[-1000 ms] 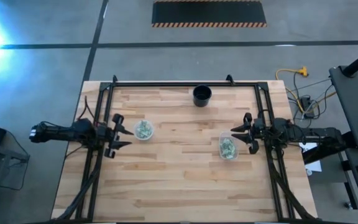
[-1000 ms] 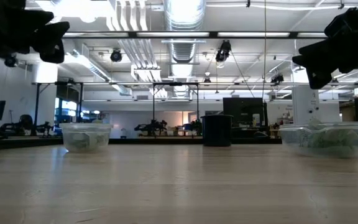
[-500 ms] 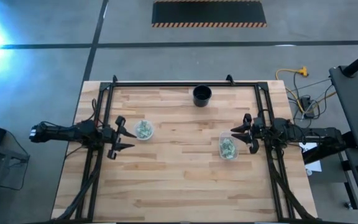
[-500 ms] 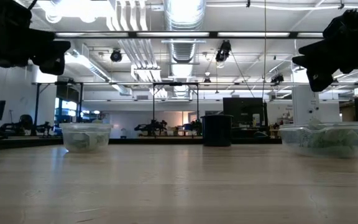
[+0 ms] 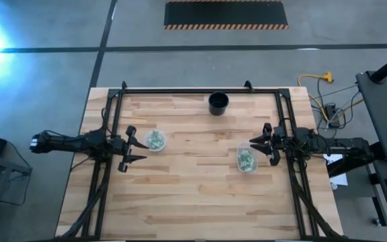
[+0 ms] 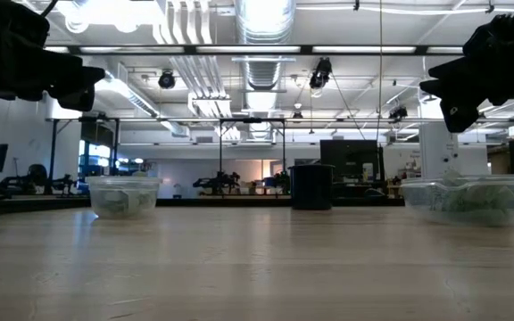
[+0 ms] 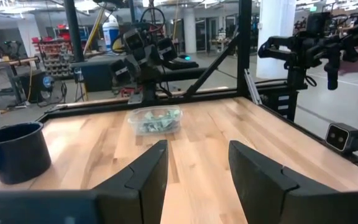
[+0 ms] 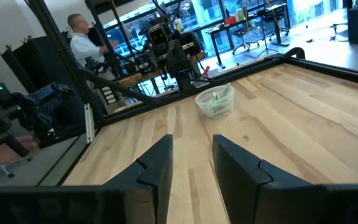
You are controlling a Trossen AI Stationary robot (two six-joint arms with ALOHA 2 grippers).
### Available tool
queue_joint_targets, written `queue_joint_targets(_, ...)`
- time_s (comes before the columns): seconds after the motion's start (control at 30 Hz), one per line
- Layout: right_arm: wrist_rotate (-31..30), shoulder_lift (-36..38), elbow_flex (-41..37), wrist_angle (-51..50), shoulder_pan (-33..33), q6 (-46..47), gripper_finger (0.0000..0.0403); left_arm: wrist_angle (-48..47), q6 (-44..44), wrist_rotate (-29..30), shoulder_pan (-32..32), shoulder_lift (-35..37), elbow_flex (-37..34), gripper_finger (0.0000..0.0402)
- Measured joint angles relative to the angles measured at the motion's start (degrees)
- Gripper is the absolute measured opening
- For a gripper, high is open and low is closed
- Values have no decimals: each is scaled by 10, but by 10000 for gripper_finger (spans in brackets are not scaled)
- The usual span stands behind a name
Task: Pick and place items into bin
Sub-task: Return to Home Position
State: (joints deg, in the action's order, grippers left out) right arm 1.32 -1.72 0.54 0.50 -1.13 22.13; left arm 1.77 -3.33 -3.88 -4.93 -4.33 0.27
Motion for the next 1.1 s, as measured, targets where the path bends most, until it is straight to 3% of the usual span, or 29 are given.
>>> queue_joint_targets(0.93,0,0,0,0,0,0,90,7,-1,0,0,-39,0,154)
queue_joint_targets(1.1,0,0,0,0,0,-147,89,8,-1,1,0,-45,0,154)
